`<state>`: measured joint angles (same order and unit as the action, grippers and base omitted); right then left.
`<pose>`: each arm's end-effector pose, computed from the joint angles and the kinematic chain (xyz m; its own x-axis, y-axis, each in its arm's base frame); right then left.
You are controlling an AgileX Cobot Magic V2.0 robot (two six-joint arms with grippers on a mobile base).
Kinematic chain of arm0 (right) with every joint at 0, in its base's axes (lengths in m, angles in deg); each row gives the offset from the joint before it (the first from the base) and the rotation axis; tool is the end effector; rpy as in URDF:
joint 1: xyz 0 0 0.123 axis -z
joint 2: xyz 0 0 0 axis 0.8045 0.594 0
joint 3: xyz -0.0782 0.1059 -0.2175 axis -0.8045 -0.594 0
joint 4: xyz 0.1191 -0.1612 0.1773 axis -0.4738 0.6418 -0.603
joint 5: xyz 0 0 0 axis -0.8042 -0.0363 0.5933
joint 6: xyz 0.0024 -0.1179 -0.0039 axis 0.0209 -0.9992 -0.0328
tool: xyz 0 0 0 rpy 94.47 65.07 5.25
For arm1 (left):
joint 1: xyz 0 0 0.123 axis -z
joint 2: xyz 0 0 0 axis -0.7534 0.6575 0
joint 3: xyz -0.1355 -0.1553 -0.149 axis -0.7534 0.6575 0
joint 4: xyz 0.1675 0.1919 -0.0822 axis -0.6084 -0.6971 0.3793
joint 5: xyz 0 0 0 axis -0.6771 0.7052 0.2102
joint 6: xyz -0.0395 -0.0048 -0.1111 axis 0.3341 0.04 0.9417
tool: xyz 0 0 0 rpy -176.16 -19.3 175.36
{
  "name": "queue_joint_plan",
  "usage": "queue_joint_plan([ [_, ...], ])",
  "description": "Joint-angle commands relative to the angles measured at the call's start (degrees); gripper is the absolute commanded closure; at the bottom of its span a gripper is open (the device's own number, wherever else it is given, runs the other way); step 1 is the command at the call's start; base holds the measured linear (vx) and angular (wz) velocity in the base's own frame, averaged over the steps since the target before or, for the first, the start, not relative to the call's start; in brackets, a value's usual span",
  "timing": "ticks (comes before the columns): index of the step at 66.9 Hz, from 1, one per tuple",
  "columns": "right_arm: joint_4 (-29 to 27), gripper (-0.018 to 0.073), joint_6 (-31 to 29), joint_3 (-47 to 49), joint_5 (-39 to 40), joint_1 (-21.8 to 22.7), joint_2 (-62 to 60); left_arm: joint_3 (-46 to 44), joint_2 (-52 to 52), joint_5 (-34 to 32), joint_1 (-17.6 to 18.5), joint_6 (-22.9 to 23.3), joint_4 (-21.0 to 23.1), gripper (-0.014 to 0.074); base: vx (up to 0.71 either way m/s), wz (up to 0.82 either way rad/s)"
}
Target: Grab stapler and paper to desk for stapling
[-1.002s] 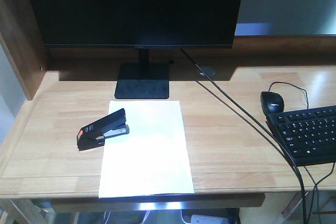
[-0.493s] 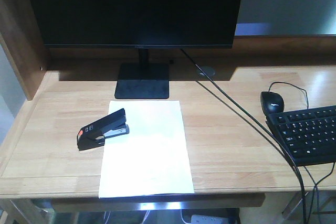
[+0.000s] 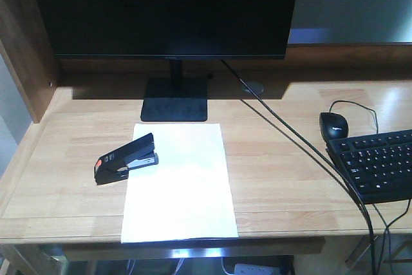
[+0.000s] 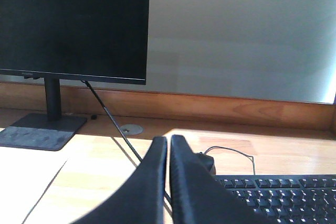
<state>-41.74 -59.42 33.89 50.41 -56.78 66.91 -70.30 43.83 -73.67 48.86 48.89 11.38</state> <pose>0.1305 0.0073 0.2057 0.0674 -0.0740 -0.9950 -0.0502 0.9957 -0.0774 0.1304 0.0006 0.1880 -0.0857 0.0406 -0.9955 -0.0019 0.9992 0.0409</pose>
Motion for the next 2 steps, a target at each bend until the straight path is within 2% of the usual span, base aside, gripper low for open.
queue_joint_plan([
  [1, 0.03, 0.0568, -0.56, -0.22, 4.59, 0.36, -0.82, 1.54, -0.84, -4.75, -0.03, 0.59, 0.11, 0.0603, 0.00, 0.00],
  [2, 0.03, 0.0568, -0.56, -0.22, 4.59, 0.36, -0.82, 1.54, -0.84, -4.75, -0.03, 0.59, 0.11, 0.0603, 0.00, 0.00],
])
